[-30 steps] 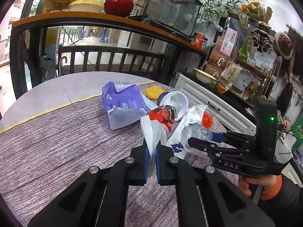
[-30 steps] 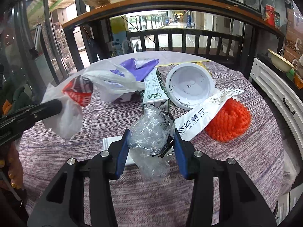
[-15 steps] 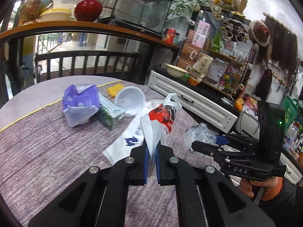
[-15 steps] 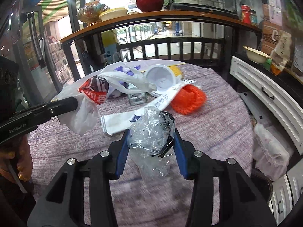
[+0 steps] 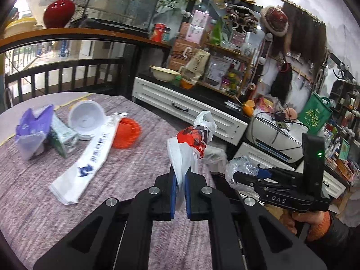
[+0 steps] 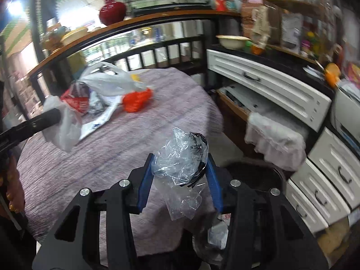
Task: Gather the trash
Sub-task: 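Carry both bags over the black bin and open both tools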
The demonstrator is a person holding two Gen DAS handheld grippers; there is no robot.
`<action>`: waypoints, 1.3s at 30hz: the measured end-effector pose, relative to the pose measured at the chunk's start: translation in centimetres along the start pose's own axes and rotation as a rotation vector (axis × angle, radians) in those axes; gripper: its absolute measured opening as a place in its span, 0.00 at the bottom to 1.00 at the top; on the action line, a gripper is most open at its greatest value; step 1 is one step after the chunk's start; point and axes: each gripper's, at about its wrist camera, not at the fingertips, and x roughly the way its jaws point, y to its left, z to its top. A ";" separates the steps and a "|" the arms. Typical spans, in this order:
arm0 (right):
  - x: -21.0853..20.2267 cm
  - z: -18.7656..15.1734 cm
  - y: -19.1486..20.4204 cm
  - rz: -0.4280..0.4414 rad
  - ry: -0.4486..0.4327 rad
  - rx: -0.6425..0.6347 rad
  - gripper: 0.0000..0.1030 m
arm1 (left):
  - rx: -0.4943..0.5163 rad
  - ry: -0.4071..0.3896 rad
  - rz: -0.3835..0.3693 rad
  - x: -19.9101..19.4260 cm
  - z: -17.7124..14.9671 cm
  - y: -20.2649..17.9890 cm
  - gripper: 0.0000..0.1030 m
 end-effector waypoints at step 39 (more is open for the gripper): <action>-6.7 -5.8 -15.9 -0.509 -0.353 0.676 0.85 | 0.147 0.393 -0.172 17.1 -6.1 -13.4 0.07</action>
